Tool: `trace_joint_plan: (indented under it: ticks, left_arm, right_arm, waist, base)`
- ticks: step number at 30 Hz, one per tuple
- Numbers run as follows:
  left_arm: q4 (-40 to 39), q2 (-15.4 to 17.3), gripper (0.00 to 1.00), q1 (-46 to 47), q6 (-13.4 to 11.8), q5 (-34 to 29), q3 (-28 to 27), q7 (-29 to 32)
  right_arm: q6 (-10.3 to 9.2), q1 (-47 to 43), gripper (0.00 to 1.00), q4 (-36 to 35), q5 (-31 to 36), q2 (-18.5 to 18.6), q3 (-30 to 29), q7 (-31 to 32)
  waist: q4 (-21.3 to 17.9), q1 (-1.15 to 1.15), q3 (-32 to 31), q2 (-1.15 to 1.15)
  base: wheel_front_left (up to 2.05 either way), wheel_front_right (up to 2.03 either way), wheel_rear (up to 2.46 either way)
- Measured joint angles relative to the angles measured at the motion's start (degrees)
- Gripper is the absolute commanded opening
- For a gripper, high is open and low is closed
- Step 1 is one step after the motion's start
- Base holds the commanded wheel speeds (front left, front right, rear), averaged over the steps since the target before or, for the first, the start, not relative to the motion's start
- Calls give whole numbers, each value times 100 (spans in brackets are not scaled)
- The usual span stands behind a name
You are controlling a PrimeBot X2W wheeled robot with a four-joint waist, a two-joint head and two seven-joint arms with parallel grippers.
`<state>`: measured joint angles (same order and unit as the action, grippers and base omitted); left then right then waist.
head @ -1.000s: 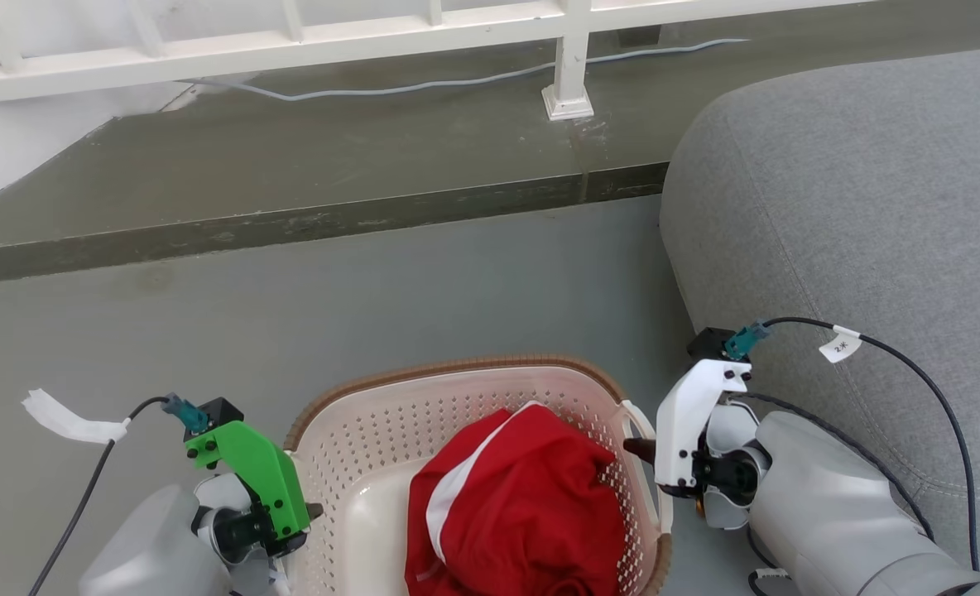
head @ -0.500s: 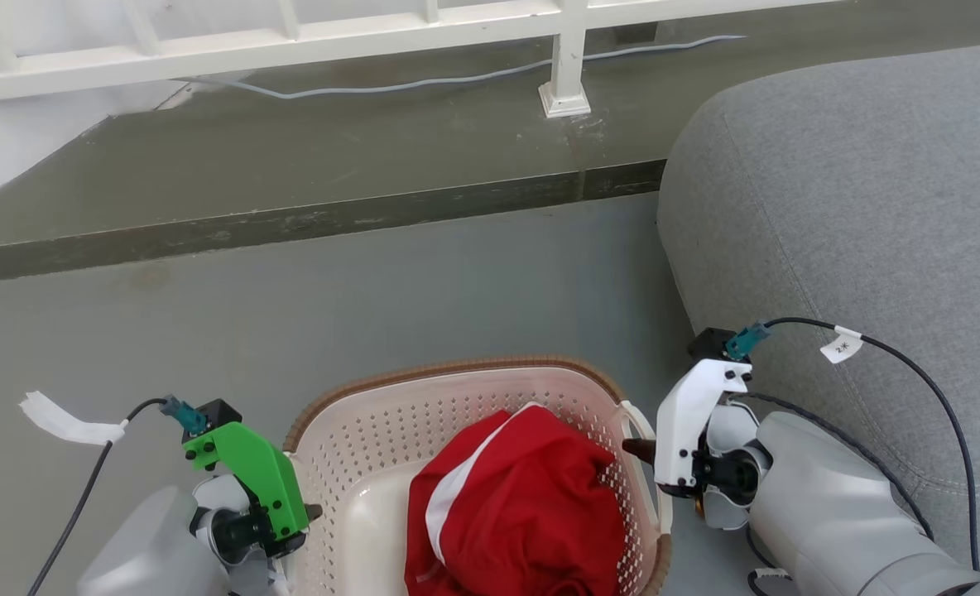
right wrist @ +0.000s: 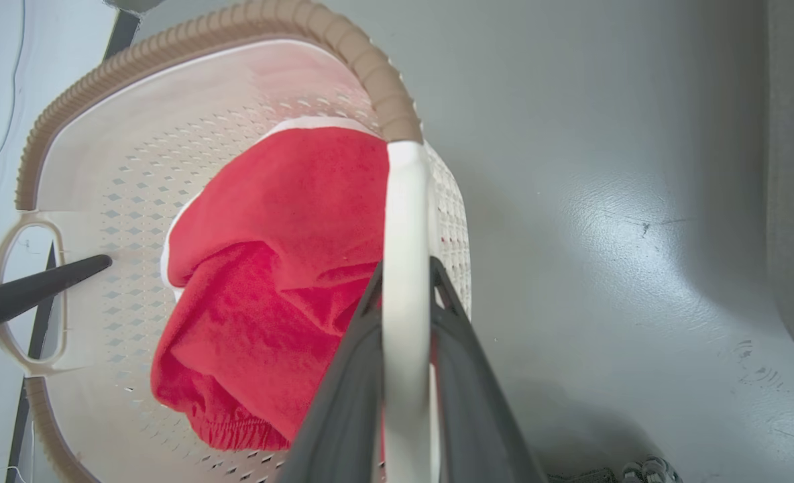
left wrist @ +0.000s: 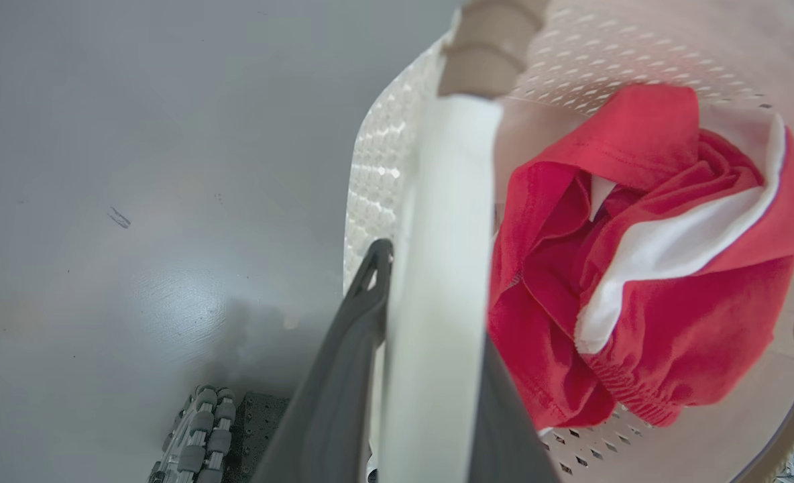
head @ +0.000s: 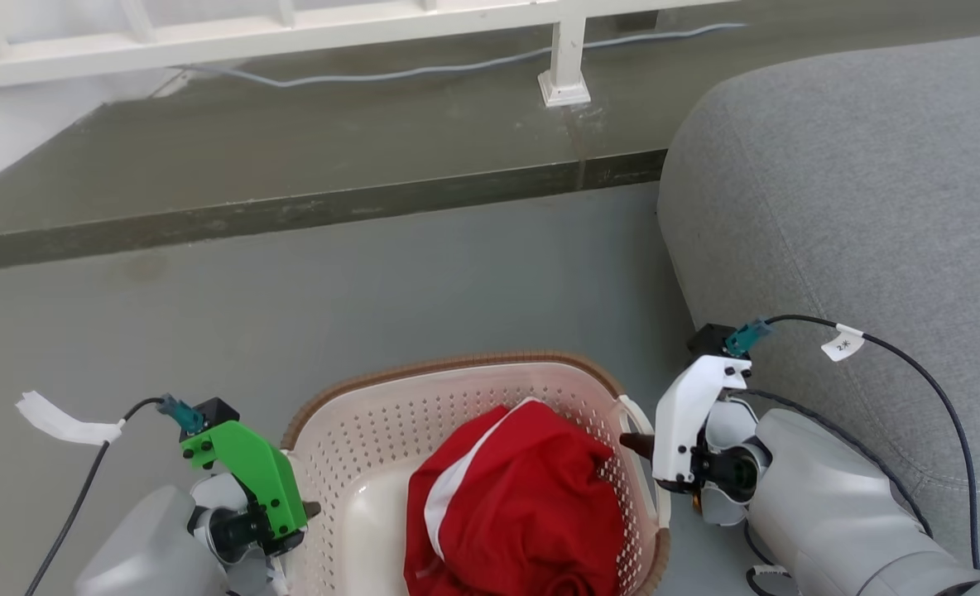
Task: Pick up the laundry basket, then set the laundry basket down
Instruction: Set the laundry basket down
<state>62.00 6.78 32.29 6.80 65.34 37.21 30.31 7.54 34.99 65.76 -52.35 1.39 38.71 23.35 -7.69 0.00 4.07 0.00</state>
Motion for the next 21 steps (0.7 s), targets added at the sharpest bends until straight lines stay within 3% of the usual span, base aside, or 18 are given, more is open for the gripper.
trace_joint_plan:
  ticks: [9, 21]
  left_arm:
    - [-169, 108, 0, 82, 0, -23, 30, -294]
    - [-320, 202, 0, 503, 8, -352, 166, -935]
  right_arm:
    - [-7, 105, 0, -169, 0, 8, 42, -260]
    - [-110, 340, 0, -365, 52, 19, 120, -788]
  waist:
    - [19, 0, 287, 0]
    - [32, 0, 1169, 0]
  base:
    - [0, 0, 0]
    - [0, 0, 0]
